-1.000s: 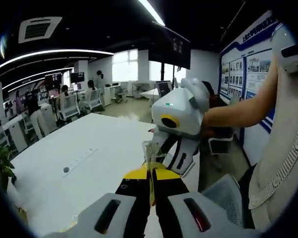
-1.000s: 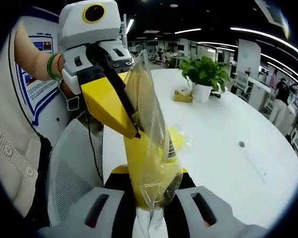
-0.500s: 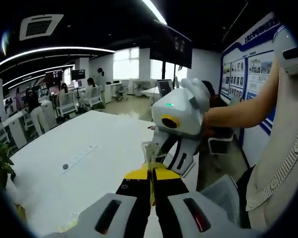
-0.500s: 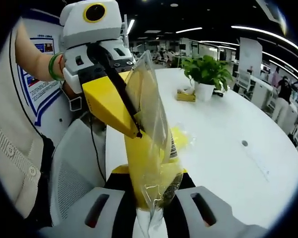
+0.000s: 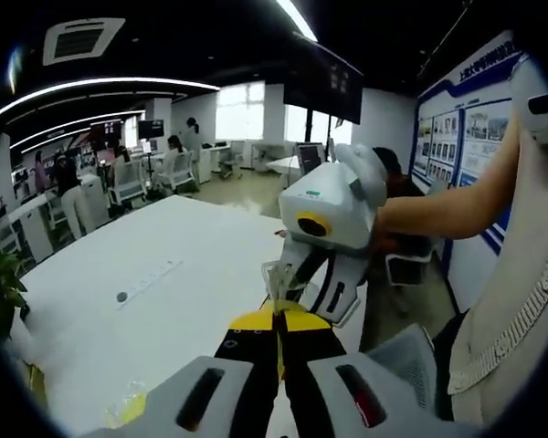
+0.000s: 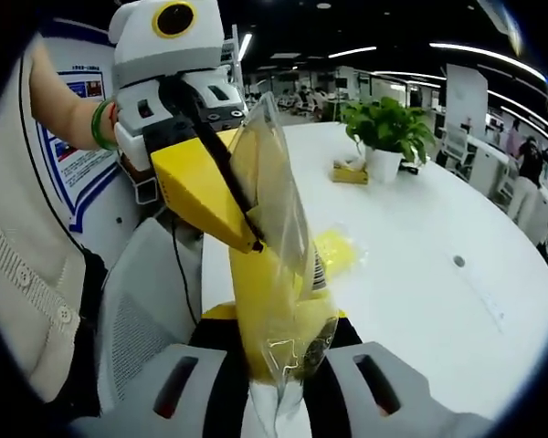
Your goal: Compare the silicone blocks by pressing each to a similar depth, holding the contact briefly, and releasing to observe deformation and rebound differences across the visible hardness samples.
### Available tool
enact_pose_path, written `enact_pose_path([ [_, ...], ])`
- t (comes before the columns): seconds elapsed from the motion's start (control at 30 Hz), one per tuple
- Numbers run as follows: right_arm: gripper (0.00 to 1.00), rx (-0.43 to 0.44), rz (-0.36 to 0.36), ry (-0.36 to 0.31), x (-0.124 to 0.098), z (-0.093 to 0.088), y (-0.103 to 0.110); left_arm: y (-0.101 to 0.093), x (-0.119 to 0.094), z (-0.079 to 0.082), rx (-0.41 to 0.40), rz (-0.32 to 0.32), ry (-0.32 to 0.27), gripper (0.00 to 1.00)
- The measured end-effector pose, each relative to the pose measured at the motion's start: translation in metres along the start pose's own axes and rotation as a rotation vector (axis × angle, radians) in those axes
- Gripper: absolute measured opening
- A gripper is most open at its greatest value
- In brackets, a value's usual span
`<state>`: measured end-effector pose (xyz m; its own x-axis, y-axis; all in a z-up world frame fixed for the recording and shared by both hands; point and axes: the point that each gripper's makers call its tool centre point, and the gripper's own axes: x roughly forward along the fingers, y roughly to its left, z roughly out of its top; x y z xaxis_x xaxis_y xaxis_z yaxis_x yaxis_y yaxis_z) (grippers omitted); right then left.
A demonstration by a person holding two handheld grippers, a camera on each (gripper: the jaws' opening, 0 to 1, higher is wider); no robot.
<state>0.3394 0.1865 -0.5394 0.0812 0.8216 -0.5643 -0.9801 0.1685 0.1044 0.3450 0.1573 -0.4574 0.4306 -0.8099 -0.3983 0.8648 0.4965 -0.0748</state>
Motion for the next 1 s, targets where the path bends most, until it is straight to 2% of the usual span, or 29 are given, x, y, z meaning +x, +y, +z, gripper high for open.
enact_pose_path([
  [0.1, 0.17, 0.007, 0.015, -0.007, -0.003, 0.0, 0.001, -0.002, 0.0, 0.003, 0.005, 0.0, -0.006, 0.0],
  [0.13, 0.18, -0.017, 0.019, -0.01, -0.003, 0.0, 0.003, -0.002, 0.0, 0.003, 0.002, -0.001, -0.005, 0.0],
  [0.2, 0.19, -0.025, 0.024, -0.004, -0.004, -0.001, 0.003, -0.003, 0.001, 0.003, -0.035, -0.007, 0.002, 0.0],
  [0.53, 0.22, -0.001, 0.041, 0.021, -0.003, -0.008, 0.004, -0.004, 0.004, -0.002, -0.071, 0.0, 0.014, 0.0],
  [0.6, 0.22, -0.011, 0.045, 0.025, -0.003, -0.009, 0.005, -0.004, 0.004, -0.003, -0.11, -0.006, 0.007, 0.0],
  [0.73, 0.23, -0.02, 0.043, 0.023, -0.003, -0.009, 0.004, -0.004, 0.004, -0.004, -0.101, 0.016, -0.01, 0.0],
  [1.0, 0.28, 0.009, 0.049, 0.002, -0.003, -0.007, 0.004, -0.002, 0.003, -0.005, -0.175, 0.028, -0.045, 0.0],
])
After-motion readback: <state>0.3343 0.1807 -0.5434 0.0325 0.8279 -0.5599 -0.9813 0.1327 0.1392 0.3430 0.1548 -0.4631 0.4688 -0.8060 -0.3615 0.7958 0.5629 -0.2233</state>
